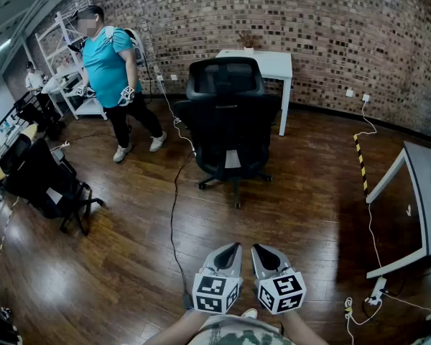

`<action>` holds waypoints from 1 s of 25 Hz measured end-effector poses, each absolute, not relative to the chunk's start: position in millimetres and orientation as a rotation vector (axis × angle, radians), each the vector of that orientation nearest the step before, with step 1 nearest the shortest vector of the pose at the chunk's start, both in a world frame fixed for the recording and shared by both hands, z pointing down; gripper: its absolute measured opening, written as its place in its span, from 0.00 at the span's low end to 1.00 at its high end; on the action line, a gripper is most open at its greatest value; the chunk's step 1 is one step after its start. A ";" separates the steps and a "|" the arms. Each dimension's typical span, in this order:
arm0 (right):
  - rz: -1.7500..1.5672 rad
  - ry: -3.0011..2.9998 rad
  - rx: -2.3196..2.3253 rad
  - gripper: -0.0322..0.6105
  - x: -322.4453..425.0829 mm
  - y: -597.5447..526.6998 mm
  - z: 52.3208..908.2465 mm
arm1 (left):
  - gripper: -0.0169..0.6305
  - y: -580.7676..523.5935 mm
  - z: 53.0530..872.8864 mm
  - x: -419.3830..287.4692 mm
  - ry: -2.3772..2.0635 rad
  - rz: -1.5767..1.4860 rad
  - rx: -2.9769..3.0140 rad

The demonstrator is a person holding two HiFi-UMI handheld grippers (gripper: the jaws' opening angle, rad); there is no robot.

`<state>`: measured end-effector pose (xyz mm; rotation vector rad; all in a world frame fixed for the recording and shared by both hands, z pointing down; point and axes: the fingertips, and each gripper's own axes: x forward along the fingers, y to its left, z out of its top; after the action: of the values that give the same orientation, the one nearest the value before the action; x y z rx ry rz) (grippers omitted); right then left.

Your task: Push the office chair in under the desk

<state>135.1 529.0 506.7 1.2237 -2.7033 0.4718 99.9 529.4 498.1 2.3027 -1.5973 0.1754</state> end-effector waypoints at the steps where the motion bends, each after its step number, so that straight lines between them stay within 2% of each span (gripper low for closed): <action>1: 0.469 -2.706 1.219 0.05 137.3 527.7 508.8 | 0.04 528.0 498.6 102.2 -1.602 0.181 2.308; 14: 0.434 -2.732 1.205 0.05 138.1 477.6 507.1 | 0.04 480.1 499.1 99.1 -1.615 0.153 2.306; 25: 0.403 -2.699 1.238 0.08 88.0 385.2 504.9 | 0.04 384.3 497.4 51.5 -1.561 0.096 2.315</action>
<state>88.0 385.2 504.9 1.2380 -2.6993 0.4034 51.5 384.3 497.4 2.3155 -1.5609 0.0960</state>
